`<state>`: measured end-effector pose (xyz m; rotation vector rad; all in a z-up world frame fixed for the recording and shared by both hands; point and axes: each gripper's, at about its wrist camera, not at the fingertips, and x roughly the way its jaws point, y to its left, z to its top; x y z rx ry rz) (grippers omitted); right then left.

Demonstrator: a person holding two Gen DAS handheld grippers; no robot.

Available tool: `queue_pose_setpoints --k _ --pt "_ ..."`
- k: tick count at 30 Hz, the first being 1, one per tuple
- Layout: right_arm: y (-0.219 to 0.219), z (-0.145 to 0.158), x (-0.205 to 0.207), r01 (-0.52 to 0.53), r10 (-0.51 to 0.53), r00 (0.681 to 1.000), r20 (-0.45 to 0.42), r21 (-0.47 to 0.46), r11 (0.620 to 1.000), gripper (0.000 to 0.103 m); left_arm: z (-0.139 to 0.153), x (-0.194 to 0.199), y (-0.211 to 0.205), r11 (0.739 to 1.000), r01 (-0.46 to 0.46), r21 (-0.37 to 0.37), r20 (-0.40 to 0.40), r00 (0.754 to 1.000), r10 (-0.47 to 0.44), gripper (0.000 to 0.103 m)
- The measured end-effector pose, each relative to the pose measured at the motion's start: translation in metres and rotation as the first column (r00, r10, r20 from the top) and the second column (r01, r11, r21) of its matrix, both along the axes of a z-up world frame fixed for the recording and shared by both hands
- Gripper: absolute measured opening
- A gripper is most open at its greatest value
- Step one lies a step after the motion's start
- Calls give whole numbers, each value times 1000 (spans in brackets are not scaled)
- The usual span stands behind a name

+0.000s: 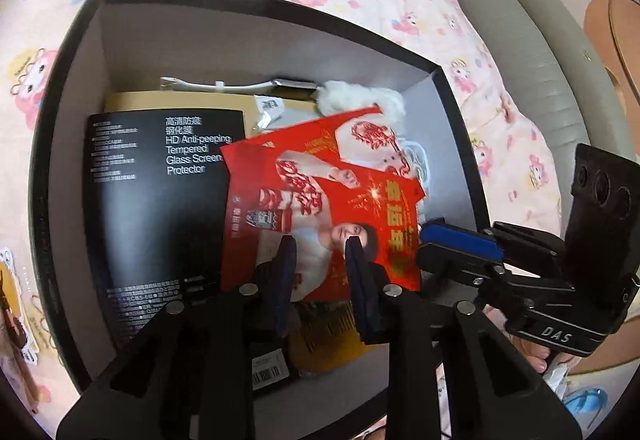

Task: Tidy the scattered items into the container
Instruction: 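Release the red envelopes into the box and press them flat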

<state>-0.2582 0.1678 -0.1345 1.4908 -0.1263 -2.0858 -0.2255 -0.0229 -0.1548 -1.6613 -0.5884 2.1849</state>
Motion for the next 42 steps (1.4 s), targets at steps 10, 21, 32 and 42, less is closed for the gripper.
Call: queue_pose_setpoints --k 10,21,32,42 --pt "11 -14 -1 28 -30 996 79 21 999 18 -4 0 -3 988 -32 -150 7 999 33 36" --pt "9 -6 -4 99 -100 995 15 44 994 18 4 2 -18 992 -64 -106 -25 998 62 37" --pt "7 -13 -6 99 -103 994 23 118 988 35 -3 2 -11 997 -25 -78 18 999 27 49" --pt "6 7 -29 144 -132 985 -114 105 984 35 -1 -11 -13 999 -49 -21 -9 999 49 49"
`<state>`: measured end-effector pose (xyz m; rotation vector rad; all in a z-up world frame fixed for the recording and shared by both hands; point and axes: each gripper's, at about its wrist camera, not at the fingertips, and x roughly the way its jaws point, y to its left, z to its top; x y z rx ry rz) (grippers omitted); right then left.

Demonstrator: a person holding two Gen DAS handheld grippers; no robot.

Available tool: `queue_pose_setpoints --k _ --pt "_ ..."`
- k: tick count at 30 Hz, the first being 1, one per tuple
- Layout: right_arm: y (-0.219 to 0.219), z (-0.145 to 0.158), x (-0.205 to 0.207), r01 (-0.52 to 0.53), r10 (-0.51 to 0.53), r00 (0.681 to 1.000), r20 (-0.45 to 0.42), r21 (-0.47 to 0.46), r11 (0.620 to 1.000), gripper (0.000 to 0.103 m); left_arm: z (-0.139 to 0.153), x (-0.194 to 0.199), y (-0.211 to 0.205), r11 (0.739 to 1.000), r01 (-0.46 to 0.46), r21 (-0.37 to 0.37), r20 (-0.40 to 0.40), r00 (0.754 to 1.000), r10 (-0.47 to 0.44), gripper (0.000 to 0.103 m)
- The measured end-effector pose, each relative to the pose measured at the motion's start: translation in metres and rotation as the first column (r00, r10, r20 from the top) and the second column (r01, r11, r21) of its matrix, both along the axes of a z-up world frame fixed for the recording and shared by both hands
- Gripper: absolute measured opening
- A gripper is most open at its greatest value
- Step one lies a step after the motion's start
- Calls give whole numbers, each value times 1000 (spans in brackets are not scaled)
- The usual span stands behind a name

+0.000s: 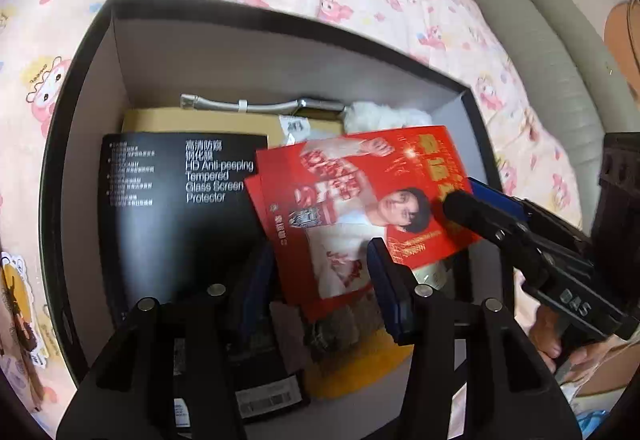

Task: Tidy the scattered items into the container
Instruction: 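Release the red envelopes into the box and press them flat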

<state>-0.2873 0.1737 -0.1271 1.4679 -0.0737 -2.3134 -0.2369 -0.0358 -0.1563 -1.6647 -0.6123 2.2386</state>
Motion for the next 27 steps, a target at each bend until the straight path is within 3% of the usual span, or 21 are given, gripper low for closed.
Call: queue_pose_setpoints --k 6,8,13,16,21,23,25,27 --pt "7 -17 -27 45 -46 999 23 43 998 35 -5 -11 0 999 -36 -15 9 999 37 49" --pt "3 -20 -29 9 -9 998 55 -7 1000 35 -5 -14 1 1000 -29 1 17 999 29 50" --pt "-6 -28 -19 -38 36 993 116 14 999 38 0 -16 4 998 -38 -49 -8 999 37 52" --pt "-8 -23 -6 -57 56 989 136 3 998 38 -1 -20 -2 998 -42 -39 -5 999 42 52" --pt "-11 -23 -7 -15 12 996 93 36 999 38 -3 -15 -2 999 -16 -40 16 1000 17 52" --pt "-11 -31 -10 -8 1 992 123 50 999 38 -1 -15 1 999 -4 -53 9 1000 4 54" --pt "-11 -38 -8 -37 37 983 182 -3 999 38 0 -18 8 998 -18 -65 -9 1000 17 56" --pt "-10 -38 -4 -70 93 970 226 -105 992 38 1 -18 2 1000 -16 3 -3 1000 16 56"
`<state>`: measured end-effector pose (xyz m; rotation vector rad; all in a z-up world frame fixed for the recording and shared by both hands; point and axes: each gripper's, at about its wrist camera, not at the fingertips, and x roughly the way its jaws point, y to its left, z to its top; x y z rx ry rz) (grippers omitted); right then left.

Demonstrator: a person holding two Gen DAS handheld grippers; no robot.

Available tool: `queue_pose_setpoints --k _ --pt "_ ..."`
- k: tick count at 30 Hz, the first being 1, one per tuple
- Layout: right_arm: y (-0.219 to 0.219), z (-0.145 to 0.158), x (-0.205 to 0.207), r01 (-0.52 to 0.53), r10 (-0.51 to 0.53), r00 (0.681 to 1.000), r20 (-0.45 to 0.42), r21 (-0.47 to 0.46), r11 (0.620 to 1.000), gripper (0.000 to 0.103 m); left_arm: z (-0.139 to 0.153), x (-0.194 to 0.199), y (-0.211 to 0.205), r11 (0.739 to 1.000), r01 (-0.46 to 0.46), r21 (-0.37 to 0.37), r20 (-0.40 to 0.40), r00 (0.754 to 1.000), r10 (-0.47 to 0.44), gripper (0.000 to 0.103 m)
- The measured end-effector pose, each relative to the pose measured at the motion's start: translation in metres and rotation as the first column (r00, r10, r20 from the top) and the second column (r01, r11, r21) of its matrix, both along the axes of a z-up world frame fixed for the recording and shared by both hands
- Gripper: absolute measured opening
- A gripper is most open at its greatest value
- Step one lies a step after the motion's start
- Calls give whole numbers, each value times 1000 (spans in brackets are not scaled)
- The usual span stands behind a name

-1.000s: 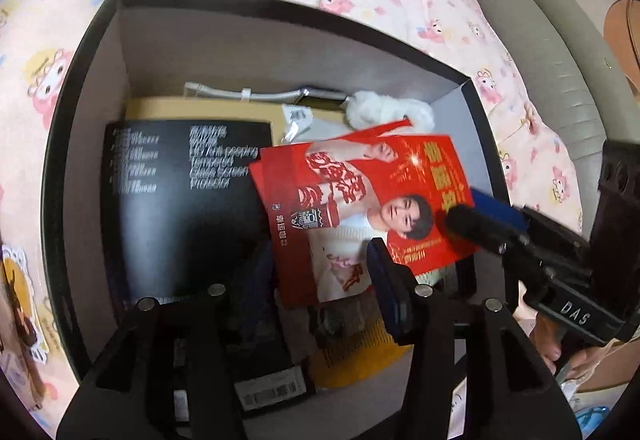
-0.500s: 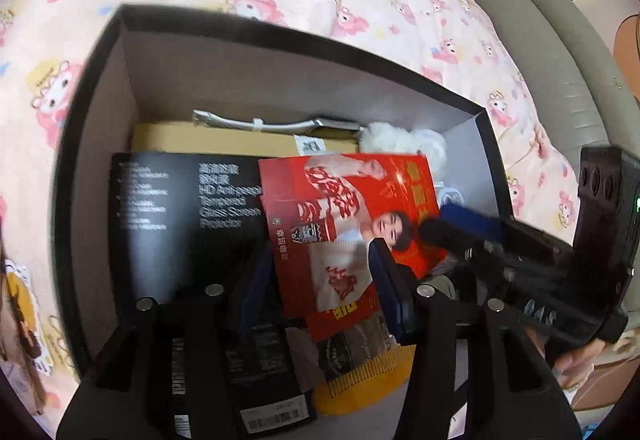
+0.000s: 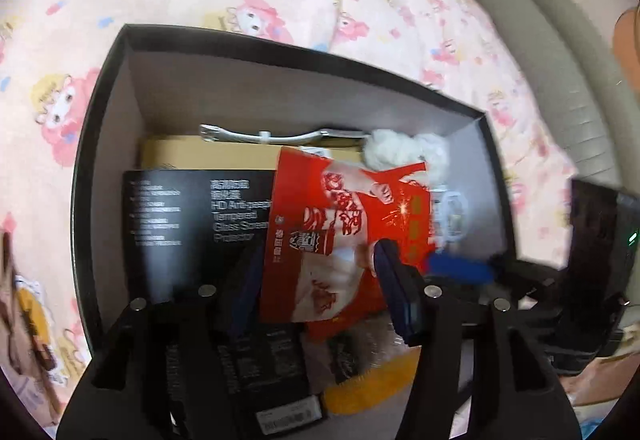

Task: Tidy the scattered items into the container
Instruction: 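Release the red envelopes into the box and press them flat, then push the red envelopes down into the box with both grippers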

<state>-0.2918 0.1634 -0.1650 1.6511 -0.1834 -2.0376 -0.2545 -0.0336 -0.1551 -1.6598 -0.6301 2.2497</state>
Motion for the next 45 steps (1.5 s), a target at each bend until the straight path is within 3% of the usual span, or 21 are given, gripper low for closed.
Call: queue_pose_setpoints --k 2,6,9,11,15,18,21,25,30,33,37,39,41,45 --pt "-1 6 4 -8 9 1000 13 -71 997 38 1 1 -3 1000 -5 11 -1 1000 5 55" --pt "0 24 3 62 -54 988 -147 52 997 38 -4 4 11 998 12 -59 -5 1000 -12 54" --pt "6 23 -4 123 -98 972 -211 105 987 39 -12 7 17 1000 19 -4 25 999 -19 54" --pt "7 9 -13 122 -102 982 -156 127 984 39 -13 11 21 999 35 27 38 999 -36 54" --pt "0 2 -10 78 -69 993 -94 95 992 41 -4 20 19 998 -1 -56 -1 1000 1 54" --pt "0 5 -4 54 -51 997 -51 60 997 43 -4 22 17 999 -4 -44 -6 1000 4 54" --pt "4 9 -1 93 -88 994 -64 75 993 43 -7 21 23 999 30 -17 18 999 -30 54" --pt "-1 23 4 112 -83 979 -186 153 982 43 -6 22 21 1000 -3 -18 20 1000 3 49" --pt "-6 3 -6 58 -48 995 -85 127 990 43 -10 27 35 998 55 -3 45 998 -55 50" --pt "-10 8 -9 49 -37 994 -104 122 991 43 -3 21 35 998 25 -56 13 1000 -24 50" --pt "-9 33 -21 54 -27 982 -189 143 988 43 14 1 21 997 -44 -57 -35 998 42 49" --pt "-12 36 -35 40 -6 978 -208 159 986 43 15 -9 24 996 -48 -80 -47 998 45 41" --pt "-26 27 -54 9 25 979 -201 166 986 43 5 -24 29 995 -31 -94 -15 999 30 31" --pt "-41 4 -73 -42 77 985 -155 220 975 40 -17 -26 28 996 -16 -85 32 999 19 30"
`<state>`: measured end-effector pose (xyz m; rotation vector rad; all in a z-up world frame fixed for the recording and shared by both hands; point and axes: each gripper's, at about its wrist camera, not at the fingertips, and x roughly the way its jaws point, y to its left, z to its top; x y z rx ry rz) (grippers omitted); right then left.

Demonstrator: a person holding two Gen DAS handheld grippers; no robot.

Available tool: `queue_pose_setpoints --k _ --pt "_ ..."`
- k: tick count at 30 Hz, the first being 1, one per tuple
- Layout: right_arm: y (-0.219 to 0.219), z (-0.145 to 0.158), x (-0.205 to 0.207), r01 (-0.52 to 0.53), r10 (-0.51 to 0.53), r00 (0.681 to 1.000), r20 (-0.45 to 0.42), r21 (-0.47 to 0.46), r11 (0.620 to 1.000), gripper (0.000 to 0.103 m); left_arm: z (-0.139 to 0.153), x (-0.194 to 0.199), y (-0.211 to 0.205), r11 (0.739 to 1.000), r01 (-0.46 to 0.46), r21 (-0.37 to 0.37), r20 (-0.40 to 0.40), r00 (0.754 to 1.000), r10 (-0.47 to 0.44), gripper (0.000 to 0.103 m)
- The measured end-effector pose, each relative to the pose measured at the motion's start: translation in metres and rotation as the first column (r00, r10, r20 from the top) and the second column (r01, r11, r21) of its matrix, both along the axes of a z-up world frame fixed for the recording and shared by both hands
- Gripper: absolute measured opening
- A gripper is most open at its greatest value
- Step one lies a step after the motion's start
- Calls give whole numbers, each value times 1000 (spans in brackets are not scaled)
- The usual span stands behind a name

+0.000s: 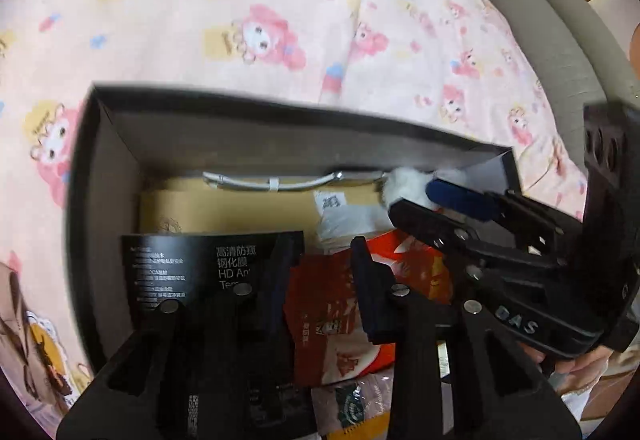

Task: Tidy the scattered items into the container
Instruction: 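Push the red envelopes down into the box with both grippers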

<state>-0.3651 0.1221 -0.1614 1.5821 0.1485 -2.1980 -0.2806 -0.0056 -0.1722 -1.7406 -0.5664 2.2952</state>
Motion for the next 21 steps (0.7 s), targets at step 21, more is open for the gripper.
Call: queue_pose_setpoints --k 21 --pt "54 14 66 167 -163 986 44 -102 981 40 0 28 -18 990 63 123 15 998 -65 40"
